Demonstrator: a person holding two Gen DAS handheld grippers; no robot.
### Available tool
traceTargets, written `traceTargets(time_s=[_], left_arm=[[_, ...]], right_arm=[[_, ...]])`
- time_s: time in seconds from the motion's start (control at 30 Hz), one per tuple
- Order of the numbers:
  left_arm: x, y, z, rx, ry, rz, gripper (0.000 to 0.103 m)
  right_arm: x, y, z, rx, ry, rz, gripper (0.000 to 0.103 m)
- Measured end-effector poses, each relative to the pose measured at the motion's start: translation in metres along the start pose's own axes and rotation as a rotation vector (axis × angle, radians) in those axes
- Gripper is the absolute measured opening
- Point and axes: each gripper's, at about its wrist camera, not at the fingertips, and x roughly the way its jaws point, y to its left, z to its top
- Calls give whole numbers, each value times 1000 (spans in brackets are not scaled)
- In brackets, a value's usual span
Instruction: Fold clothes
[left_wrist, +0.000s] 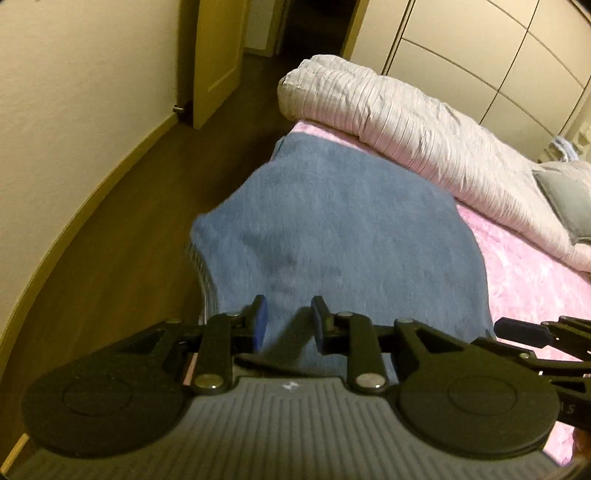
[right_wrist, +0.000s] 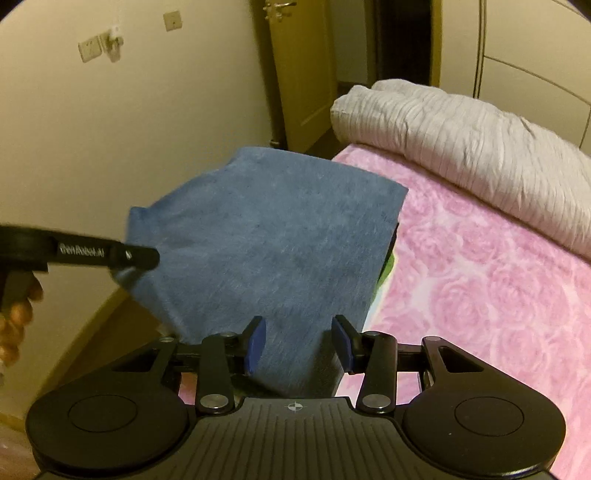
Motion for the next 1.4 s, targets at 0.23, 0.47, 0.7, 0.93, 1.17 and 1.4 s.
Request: traceTargets(time_s=[0.23,0.47,0.7,0.93,1.17,1.4], left_arm=[[-24,-23,2,-10,-6,89,21],[-81,-66,-18,22,15,143,33],[-127,-106,-39,-43,-26,215,47],[-165,-167,-67,-140,-75,398,56],[-197,-244,-89,-240,-130,476,57],[-231,-317,-119,-345,-148,539,57]], right_arm=[[-8,-3,-12,50,39,29,44],[-72,-15,-30,123,40,98,45],[-111,-33,-34,63,8,143,45],[-145,-71,-40,-57,4,217,46],[-186,-116,-50,-188,-6,284,48],[-231,-163,-61,-256,-2,346,50]])
